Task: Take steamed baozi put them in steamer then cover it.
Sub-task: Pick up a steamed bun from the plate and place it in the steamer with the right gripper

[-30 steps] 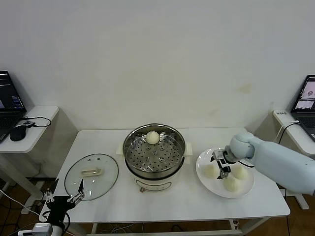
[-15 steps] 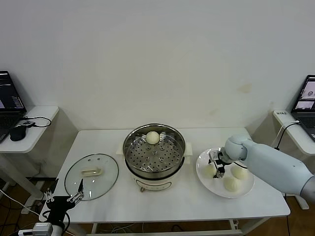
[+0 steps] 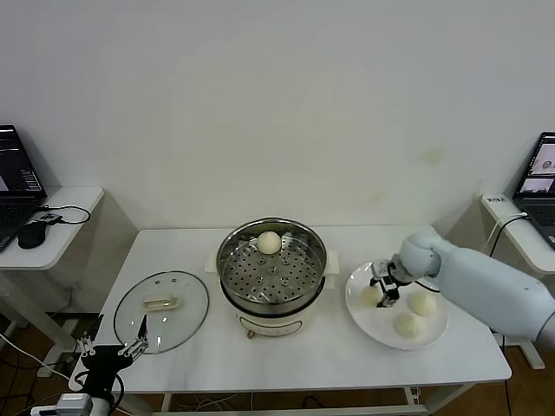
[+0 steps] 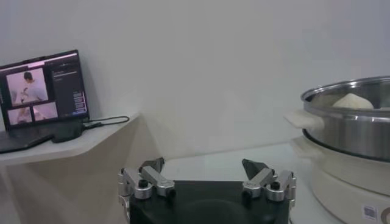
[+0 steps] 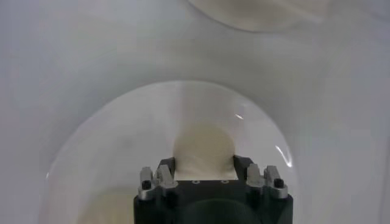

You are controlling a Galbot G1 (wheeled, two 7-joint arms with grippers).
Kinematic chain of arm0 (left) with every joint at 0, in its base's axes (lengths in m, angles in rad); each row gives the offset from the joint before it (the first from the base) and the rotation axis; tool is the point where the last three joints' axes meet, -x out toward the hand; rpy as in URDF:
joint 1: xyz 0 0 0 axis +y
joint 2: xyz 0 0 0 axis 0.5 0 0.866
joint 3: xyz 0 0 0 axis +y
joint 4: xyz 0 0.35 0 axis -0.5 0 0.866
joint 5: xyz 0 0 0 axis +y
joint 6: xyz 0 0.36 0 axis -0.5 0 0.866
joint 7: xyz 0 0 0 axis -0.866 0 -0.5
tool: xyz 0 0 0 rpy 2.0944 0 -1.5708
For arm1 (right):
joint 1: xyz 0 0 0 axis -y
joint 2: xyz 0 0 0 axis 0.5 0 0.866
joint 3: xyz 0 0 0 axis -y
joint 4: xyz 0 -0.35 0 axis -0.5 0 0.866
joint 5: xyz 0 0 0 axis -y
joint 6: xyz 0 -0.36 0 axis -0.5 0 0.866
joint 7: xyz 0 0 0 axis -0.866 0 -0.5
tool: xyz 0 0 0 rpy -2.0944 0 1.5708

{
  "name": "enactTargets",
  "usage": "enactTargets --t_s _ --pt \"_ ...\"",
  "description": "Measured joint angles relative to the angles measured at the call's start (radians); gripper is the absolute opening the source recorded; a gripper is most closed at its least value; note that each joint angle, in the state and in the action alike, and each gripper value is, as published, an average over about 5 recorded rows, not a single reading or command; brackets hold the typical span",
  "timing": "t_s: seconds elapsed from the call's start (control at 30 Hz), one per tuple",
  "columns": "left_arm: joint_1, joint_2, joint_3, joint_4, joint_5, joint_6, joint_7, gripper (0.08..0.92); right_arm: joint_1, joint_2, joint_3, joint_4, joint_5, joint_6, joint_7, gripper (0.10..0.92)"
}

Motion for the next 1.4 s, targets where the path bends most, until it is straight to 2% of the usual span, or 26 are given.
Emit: enactTargets --t_s 0.3,0.53,0.73,0.97,1.4 --pt "0.0 0.011 0.001 -0.015 -0.01 0.004 0.001 0.823 0.208 -0.053 -0.083 0.104 0.129 -0.038 -0.005 0.612" --pt "0.004 0.009 0.002 -0.029 -0.012 0.004 0.001 0.823 0.397 -0.014 -0.176 0.173 0.27 -0.091 0.021 0.619" --pt "0.005 0.001 -0.001 -0.039 -0.01 0.003 0.001 0.823 0.481 0.101 -0.223 0.172 0.404 -0.158 0.076 0.619" --pt "0.011 -0.006 -0.02 -0.044 -0.011 0.001 0.001 0.823 0.5 0.302 -0.258 0.099 0.527 -0.25 0.146 0.619" --pt "0.003 -0.021 -0.015 -0.045 -0.011 -0.002 0.0 0.823 0.423 0.56 -0.308 -0.051 0.598 -0.373 0.213 0.619"
